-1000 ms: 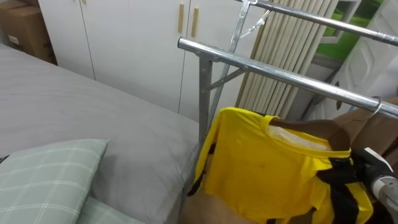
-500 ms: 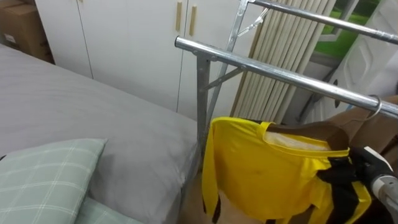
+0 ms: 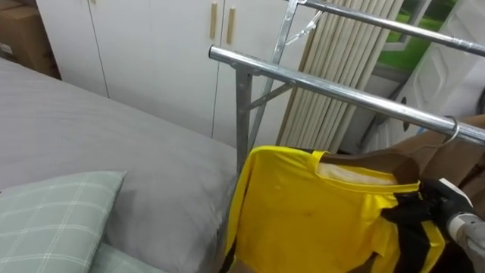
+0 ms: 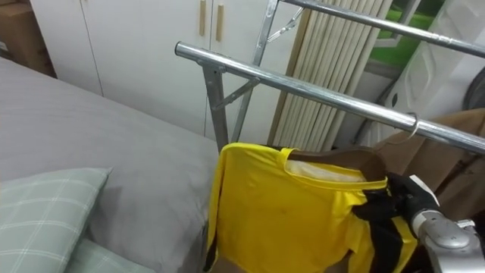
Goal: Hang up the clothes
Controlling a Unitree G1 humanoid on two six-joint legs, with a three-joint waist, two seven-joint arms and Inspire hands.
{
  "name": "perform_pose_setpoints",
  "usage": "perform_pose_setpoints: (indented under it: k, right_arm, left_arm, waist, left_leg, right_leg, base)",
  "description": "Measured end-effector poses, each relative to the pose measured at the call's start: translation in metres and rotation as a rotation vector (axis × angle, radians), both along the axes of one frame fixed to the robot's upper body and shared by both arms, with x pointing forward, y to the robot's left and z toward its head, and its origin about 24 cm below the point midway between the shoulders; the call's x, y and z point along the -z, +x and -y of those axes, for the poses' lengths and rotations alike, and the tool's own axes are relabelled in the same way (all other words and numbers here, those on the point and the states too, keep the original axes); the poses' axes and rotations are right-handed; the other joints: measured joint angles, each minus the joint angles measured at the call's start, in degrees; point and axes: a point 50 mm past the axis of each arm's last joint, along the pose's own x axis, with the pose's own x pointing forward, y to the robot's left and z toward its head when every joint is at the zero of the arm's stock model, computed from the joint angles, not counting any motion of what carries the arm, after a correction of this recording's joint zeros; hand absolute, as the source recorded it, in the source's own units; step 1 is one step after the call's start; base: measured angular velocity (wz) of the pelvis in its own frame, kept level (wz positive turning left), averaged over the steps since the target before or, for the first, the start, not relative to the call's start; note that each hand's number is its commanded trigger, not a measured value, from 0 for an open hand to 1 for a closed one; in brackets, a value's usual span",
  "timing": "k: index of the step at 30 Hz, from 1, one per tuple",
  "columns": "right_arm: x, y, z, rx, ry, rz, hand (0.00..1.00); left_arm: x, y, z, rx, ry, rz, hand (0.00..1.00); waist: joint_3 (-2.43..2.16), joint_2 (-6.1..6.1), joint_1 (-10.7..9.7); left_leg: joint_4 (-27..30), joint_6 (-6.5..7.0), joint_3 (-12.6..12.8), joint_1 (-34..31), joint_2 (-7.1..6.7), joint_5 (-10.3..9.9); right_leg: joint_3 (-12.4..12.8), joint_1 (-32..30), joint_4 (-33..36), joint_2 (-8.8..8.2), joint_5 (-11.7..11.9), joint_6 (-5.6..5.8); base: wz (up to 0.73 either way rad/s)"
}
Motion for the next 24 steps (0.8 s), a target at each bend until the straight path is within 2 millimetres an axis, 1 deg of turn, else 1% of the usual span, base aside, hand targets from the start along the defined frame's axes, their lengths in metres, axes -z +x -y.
perform_pose_setpoints:
  k: [5,8,10,12,16,19,24]
  right_arm:
    - [-0.006,0.004,-0.002,-0.009,-0.006,0.032,0.0]
    - [-0.014,0.008,-0.005,-0.02,-0.016,0.068,0.0]
    - [-0.02,0.011,-0.007,-0.025,-0.026,0.099,0.0]
    - [-0.027,0.014,-0.009,-0.031,-0.036,0.133,0.0]
    - [-0.034,0.017,-0.01,-0.022,-0.051,0.174,0.0]
    - [-0.037,0.013,-0.012,-0.029,-0.073,0.207,0.0]
    - [-0.035,0.003,-0.013,-0.041,-0.082,0.222,0.0]
  left_arm:
    - [0.0,-0.001,0.0,-0.002,0.001,-0.002,0.0]
    - [0.0,-0.001,-0.001,-0.008,-0.001,-0.001,0.0]
    - [0.0,0.0,-0.001,-0.005,-0.008,-0.001,0.0]
    - [0.0,0.001,0.0,-0.004,-0.012,0.0,0.0]
    - [0.0,0.0,0.0,-0.003,-0.015,-0.002,0.0]
    - [0.0,0.0,0.0,-0.003,-0.016,-0.002,0.0]
    - [0.0,0.0,-0.001,-0.015,-0.016,0.001,0.0]
  waist:
    - [-0.05,0.19,0.0]
    - [-0.14,0.65,-0.2]
    - [-0.04,0.92,-0.3]
    - [-0.11,1.23,-0.4]
    - [-0.17,1.34,-0.9]
    - [-0.18,1.34,-1.2]
    - [-0.21,1.29,-1.9]
  left_leg:
    - [0.0,-0.13,0.0,0.0,0.13,0.0]
    - [0.1,-0.16,0.0,0.0,0.14,0.0]
    - [0.1,-0.16,0.0,0.0,0.11,0.0]
    - [0.1,-0.16,0.2,-0.1,0.11,0.0]
    - [0.1,-0.17,0.1,-0.1,0.13,0.0]
    - [0.1,-0.17,0.1,-0.1,0.13,0.0]
    - [0.1,-0.17,0.3,-0.1,0.08,0.0]
  right_leg:
    - [-0.1,0.0,0.0,0.09,0.0,-0.07]
    - [-0.1,0.0,0.0,0.09,0.0,-0.08]
    - [-0.1,-0.1,0.0,0.07,0.1,-0.1]
    - [0.0,-0.2,0.0,0.07,0.1,-0.1]
    - [-0.1,-0.1,0.1,-0.02,0.1,-0.13]
    - [-0.1,-0.2,0.1,0.0,0.1,-0.13]
    - [0.2,-0.2,0.1,-0.01,0.1,-0.14]
  base:
    - [0.0]
    - [0.0]
    - [0.0]
    - [0.0]
    - [0.0]
    - [0.0]
    - [-0.01]
